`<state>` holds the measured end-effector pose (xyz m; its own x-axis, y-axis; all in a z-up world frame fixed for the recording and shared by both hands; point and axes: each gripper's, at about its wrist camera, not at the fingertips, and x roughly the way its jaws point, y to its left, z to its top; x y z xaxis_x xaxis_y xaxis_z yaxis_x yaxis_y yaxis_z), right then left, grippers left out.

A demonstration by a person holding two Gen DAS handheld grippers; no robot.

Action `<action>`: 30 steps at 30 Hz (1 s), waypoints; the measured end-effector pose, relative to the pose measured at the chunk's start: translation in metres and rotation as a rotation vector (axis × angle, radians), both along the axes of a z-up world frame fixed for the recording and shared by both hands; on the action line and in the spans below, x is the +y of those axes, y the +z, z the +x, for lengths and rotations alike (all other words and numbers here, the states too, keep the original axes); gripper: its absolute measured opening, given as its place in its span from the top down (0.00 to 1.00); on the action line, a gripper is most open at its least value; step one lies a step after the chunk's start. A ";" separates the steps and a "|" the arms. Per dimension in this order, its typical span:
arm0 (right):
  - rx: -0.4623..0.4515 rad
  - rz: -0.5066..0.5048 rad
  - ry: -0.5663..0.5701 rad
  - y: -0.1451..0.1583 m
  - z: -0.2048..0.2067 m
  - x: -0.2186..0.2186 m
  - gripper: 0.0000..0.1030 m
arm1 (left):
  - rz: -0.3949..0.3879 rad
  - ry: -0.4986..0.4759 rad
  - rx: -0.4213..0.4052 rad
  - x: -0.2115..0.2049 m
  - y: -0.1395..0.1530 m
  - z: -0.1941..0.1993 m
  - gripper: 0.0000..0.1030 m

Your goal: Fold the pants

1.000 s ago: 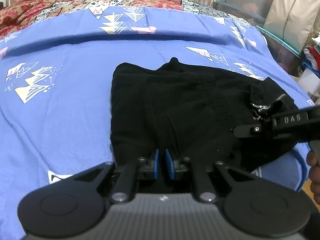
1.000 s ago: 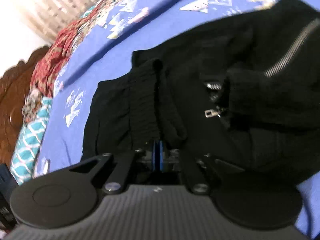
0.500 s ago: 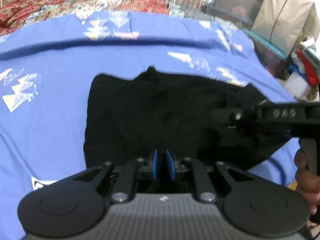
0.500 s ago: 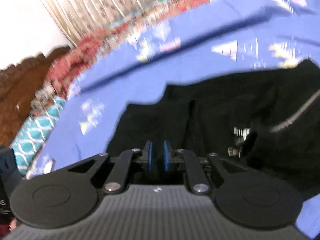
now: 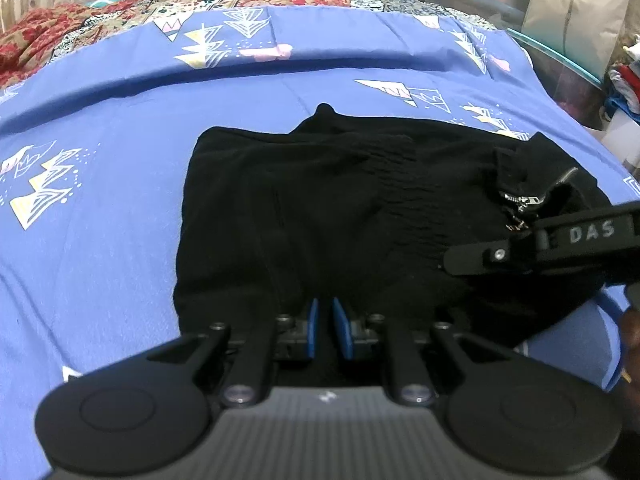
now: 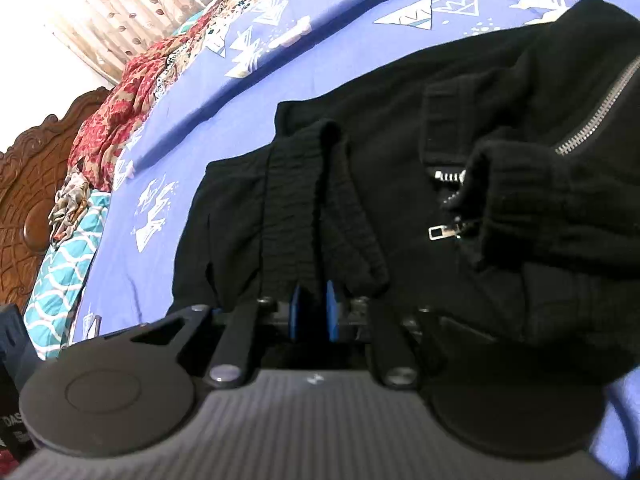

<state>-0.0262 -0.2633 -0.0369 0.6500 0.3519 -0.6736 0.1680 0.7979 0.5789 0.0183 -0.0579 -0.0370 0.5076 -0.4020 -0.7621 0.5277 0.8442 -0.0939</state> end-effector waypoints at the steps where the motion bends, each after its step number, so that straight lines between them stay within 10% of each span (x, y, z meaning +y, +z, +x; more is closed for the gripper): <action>1: -0.004 -0.002 0.000 0.005 -0.004 -0.001 0.81 | -0.005 0.002 0.003 0.001 0.001 0.000 0.87; 9: -0.100 -0.126 0.026 0.028 -0.016 0.008 0.79 | -0.074 0.045 0.037 0.012 0.017 0.002 0.83; 15: -0.004 -0.157 0.061 -0.002 0.008 0.018 0.79 | -0.050 0.047 0.027 0.012 0.016 -0.002 0.80; 30: -0.178 -0.021 -0.022 0.042 -0.029 -0.027 0.74 | -0.116 0.077 -0.019 0.021 0.040 -0.005 0.69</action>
